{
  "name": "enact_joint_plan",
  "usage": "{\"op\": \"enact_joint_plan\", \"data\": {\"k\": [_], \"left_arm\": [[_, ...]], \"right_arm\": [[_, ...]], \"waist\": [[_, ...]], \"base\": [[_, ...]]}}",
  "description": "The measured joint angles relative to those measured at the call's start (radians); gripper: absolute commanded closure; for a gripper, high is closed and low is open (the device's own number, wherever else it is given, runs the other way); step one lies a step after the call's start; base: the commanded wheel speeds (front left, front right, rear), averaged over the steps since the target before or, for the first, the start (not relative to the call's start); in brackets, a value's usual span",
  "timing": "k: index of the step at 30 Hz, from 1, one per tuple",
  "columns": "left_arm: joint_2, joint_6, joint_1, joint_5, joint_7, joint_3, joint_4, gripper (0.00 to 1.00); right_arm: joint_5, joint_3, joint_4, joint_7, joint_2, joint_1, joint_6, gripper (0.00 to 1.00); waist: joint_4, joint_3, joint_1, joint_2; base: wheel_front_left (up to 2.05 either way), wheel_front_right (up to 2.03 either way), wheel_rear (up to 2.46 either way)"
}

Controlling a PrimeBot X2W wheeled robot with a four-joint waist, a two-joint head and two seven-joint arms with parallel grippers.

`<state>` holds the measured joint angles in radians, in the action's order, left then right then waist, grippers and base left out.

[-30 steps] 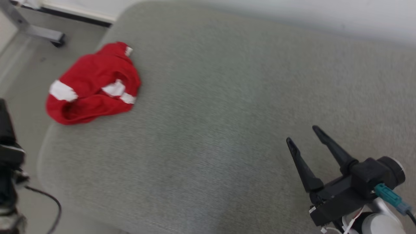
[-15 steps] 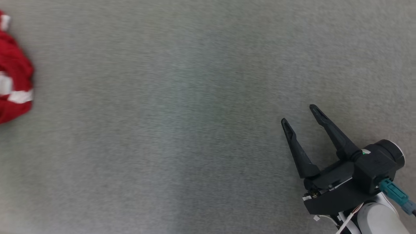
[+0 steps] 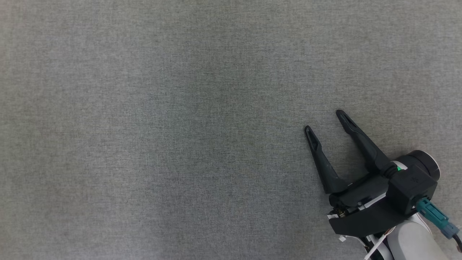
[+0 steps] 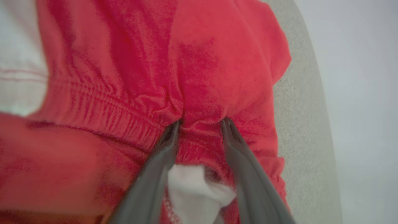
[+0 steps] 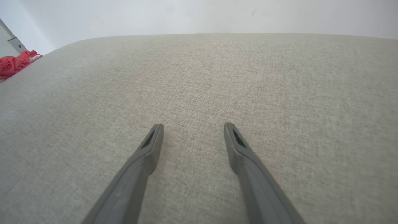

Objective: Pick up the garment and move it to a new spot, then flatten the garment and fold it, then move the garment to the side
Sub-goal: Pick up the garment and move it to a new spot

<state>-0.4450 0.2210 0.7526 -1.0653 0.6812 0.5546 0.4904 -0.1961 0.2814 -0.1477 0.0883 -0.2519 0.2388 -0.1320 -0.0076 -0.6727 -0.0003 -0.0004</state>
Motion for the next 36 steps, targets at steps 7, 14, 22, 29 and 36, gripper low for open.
{"op": "enact_joint_plan", "data": {"k": [7,14,22,29,36], "left_arm": [[0.048,-0.002,-0.047,-0.057,0.076,0.011,-0.086,1.00],[0.075,-0.002,-0.091,-0.072,0.104,0.012,-0.180,1.00],[0.065,0.000,-0.072,-0.069,0.123,-0.024,-0.334,1.00],[0.095,0.020,-0.032,-0.029,0.147,-0.137,-0.471,1.00],[0.201,0.051,0.003,-0.026,0.180,-0.284,-0.578,1.00]], "right_arm": [[-0.005,0.006,0.033,0.011,0.004,0.004,0.000,0.00],[-0.026,0.029,0.088,0.032,0.018,0.005,0.000,0.00],[-0.050,0.037,0.162,0.069,0.048,-0.022,0.000,0.00],[-0.067,0.036,0.214,0.096,0.081,-0.070,0.000,0.00],[-0.068,0.021,0.228,0.096,0.100,-0.140,0.000,0.00]], "waist": [[-0.009,0.030,0.0002,0.0003],[0.011,0.105,0.0005,0.0006],[0.030,0.229,0.0004,0.0005],[0.036,0.362,0.0003,0.0004],[0.016,0.500,0.0001,0.0003]], "base": [[0.00,0.00,0.00],[0.00,0.00,0.00],[0.00,0.00,0.00],[0.00,0.00,0.00],[0.00,0.00,0.00]]}}
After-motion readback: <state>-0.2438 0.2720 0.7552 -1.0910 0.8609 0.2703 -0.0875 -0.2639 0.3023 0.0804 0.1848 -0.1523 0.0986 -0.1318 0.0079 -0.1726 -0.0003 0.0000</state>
